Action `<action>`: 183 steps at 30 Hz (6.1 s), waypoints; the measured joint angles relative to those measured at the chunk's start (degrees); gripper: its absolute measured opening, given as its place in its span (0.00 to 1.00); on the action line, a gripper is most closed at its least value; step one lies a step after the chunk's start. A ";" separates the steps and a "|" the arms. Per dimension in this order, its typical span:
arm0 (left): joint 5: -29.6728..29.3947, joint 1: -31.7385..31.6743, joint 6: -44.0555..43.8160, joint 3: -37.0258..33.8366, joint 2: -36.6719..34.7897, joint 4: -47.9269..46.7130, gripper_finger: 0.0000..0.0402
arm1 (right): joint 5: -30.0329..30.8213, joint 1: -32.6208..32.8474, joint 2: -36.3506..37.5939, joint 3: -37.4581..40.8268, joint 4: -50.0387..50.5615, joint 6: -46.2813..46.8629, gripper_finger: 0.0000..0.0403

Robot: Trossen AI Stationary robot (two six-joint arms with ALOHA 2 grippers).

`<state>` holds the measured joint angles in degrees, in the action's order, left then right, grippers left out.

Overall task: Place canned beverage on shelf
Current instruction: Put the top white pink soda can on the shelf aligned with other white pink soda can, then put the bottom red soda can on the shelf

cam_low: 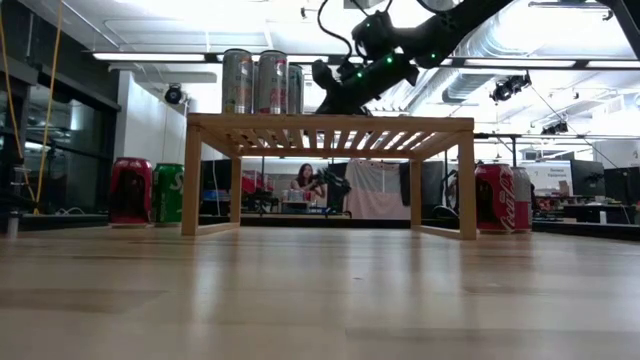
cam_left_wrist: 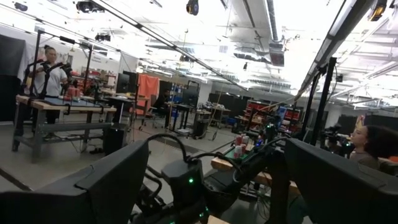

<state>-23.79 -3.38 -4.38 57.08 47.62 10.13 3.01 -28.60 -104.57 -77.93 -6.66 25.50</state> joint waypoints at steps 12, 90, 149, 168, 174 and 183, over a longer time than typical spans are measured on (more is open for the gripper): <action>0.00 0.00 0.02 -0.01 0.00 0.00 0.91 | -0.01 0.48 -0.02 0.00 -0.76 1.53 0.00; 5.51 0.02 1.17 -0.02 -0.36 -3.16 0.91 | -8.03 -2.18 36.25 0.02 48.30 -25.48 0.00; 14.38 0.87 -13.24 0.07 -4.89 -24.13 0.91 | -9.51 17.05 40.76 0.07 31.20 -21.88 0.00; 23.71 36.95 -62.56 15.78 14.32 -69.61 0.91 | -2.97 16.96 40.76 0.05 32.73 -29.00 0.00; 19.82 47.22 -62.53 21.68 25.08 -81.30 0.91 | -2.97 16.96 40.22 0.02 33.51 -29.61 0.00; 19.35 59.01 -60.94 20.52 38.88 -79.76 0.91 | -2.93 16.96 38.77 0.00 39.90 -29.46 0.00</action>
<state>-4.44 55.63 -65.32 77.60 86.50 -69.63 0.08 -11.64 -65.80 -77.93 33.24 -3.97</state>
